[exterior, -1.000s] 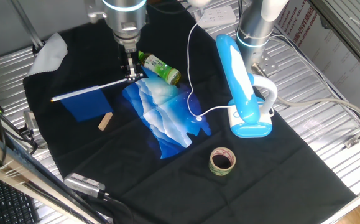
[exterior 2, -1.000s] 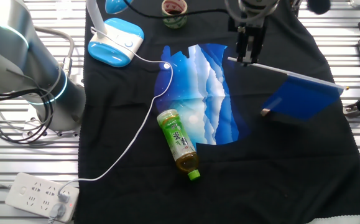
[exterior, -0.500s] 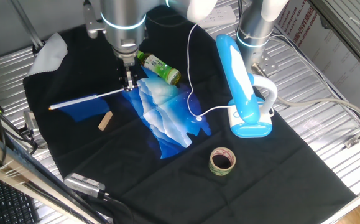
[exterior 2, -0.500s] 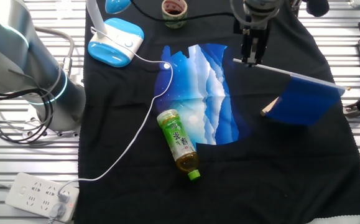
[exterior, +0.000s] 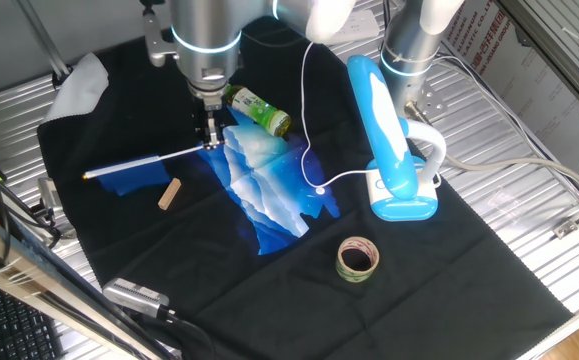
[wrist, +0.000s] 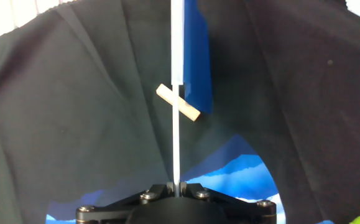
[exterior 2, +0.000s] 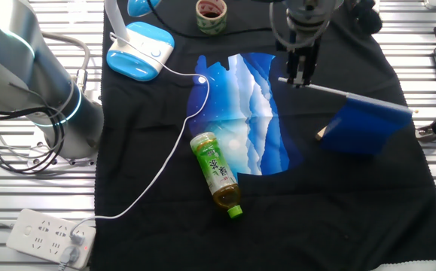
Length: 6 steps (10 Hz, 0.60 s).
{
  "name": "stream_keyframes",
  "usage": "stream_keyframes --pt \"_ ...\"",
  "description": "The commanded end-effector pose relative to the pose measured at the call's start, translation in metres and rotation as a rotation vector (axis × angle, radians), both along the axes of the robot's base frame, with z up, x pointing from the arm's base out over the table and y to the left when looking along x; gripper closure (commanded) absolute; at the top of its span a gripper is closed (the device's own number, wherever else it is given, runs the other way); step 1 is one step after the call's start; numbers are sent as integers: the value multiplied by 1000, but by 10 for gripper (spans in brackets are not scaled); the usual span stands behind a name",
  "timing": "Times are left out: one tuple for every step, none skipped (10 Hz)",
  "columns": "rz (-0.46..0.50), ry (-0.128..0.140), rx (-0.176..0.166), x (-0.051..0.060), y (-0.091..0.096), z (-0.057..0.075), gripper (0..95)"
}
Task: Wave the flag
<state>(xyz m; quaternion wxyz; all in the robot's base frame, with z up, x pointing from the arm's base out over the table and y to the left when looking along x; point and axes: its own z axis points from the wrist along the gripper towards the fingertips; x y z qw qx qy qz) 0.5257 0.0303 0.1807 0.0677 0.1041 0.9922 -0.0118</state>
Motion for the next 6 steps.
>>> stream_keyframes --pt "2 -3 0 2 0 -5 950" --pt "2 -4 0 2 0 -7 950" --pt "4 -12 -1 4 1 -14 950" --pt "3 -11 -2 4 2 -18 950" --pt "5 -20 -4 5 3 -27 950" --pt "5 -24 -5 5 4 -33 950"
